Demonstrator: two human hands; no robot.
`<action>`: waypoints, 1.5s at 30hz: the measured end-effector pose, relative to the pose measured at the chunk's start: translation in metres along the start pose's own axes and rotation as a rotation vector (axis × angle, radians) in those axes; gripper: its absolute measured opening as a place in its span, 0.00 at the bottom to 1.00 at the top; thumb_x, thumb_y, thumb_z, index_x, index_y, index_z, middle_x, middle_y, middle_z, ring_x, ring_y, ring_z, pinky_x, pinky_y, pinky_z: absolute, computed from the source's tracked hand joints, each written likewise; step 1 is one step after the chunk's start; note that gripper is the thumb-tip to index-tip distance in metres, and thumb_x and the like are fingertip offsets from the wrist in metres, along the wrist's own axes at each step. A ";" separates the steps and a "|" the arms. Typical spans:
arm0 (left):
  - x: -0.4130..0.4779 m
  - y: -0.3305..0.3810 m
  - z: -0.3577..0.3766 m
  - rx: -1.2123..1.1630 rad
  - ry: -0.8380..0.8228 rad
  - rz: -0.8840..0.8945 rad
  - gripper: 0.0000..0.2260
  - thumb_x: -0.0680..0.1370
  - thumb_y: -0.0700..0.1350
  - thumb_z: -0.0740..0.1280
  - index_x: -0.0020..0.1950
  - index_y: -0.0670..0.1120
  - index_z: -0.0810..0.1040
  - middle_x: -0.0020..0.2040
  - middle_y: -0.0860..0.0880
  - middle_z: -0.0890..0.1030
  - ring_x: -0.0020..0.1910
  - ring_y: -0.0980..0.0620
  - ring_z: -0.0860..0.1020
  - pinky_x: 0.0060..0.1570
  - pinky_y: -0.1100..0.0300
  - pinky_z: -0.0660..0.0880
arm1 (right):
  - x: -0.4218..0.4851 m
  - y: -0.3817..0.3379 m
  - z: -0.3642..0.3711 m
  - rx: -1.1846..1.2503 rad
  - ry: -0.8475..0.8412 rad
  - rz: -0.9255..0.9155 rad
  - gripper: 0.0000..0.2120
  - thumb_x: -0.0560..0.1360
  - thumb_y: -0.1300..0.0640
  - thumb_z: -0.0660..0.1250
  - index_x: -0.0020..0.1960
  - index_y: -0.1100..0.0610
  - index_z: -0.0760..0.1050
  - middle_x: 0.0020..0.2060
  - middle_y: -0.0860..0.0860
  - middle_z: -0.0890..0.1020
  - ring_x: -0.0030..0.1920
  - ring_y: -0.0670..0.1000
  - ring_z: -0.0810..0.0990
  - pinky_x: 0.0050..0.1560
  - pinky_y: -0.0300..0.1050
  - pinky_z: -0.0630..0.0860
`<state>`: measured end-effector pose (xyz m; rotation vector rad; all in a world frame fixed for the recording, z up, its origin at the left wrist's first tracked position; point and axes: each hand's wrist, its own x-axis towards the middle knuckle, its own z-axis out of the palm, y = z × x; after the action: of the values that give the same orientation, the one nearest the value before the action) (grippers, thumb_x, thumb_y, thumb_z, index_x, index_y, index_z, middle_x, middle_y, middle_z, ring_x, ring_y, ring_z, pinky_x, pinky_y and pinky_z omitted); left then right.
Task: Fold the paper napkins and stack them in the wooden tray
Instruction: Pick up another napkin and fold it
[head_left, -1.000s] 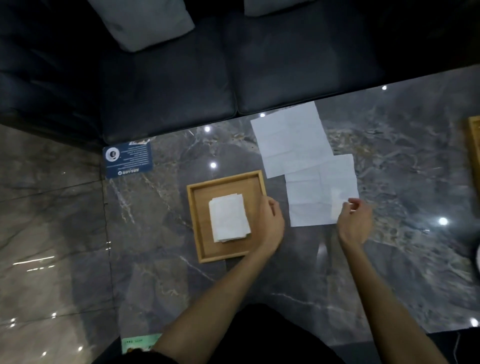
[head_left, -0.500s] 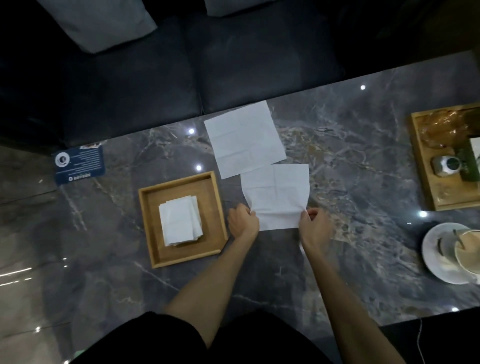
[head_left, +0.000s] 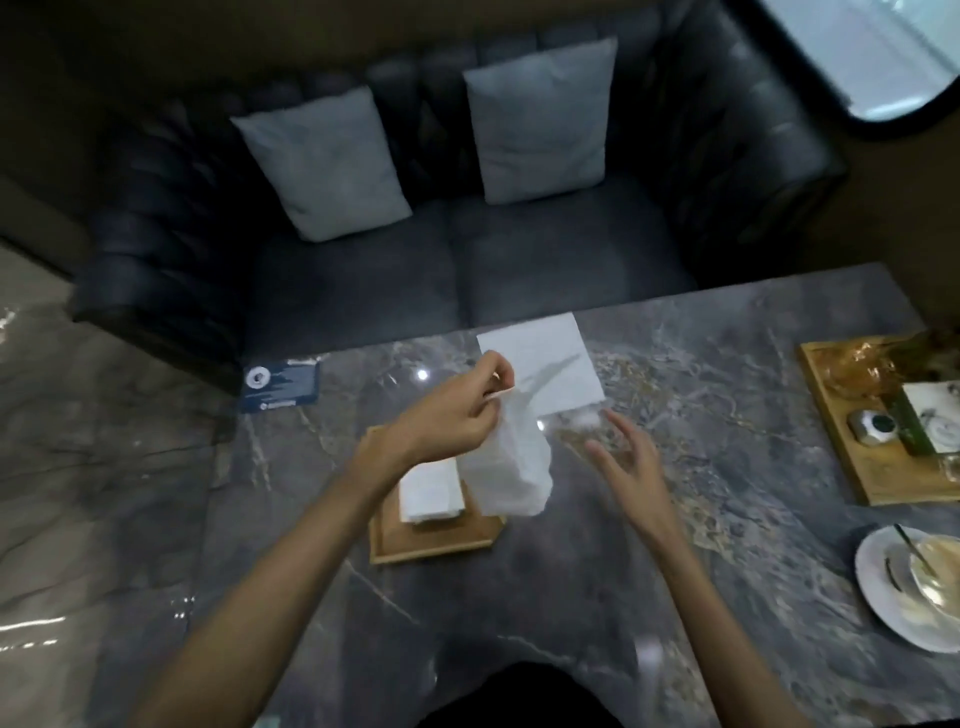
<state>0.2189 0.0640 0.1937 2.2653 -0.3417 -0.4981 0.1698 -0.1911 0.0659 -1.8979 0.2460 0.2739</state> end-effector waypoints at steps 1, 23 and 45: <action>-0.015 0.013 -0.026 0.069 0.024 0.045 0.08 0.79 0.40 0.59 0.55 0.52 0.66 0.52 0.46 0.81 0.50 0.44 0.80 0.49 0.50 0.76 | 0.000 -0.025 0.006 0.041 -0.054 -0.050 0.25 0.79 0.46 0.68 0.74 0.41 0.67 0.77 0.48 0.66 0.77 0.52 0.63 0.76 0.58 0.63; -0.261 0.054 -0.243 -1.251 0.317 0.127 0.39 0.71 0.72 0.56 0.69 0.45 0.77 0.62 0.41 0.83 0.59 0.42 0.82 0.52 0.51 0.81 | -0.102 -0.408 0.122 0.390 -0.109 -0.597 0.08 0.81 0.48 0.65 0.49 0.51 0.79 0.39 0.45 0.85 0.40 0.46 0.83 0.39 0.41 0.80; -0.204 0.084 -0.205 -1.450 0.152 0.042 0.34 0.79 0.68 0.53 0.63 0.43 0.82 0.57 0.42 0.85 0.56 0.42 0.84 0.53 0.50 0.81 | -0.092 -0.375 0.047 0.497 -0.195 -0.407 0.23 0.69 0.41 0.78 0.56 0.55 0.84 0.53 0.57 0.88 0.52 0.60 0.87 0.49 0.55 0.83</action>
<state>0.1233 0.2190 0.4330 0.8674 0.0820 -0.3436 0.1922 -0.0185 0.4132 -1.3765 -0.1916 0.1056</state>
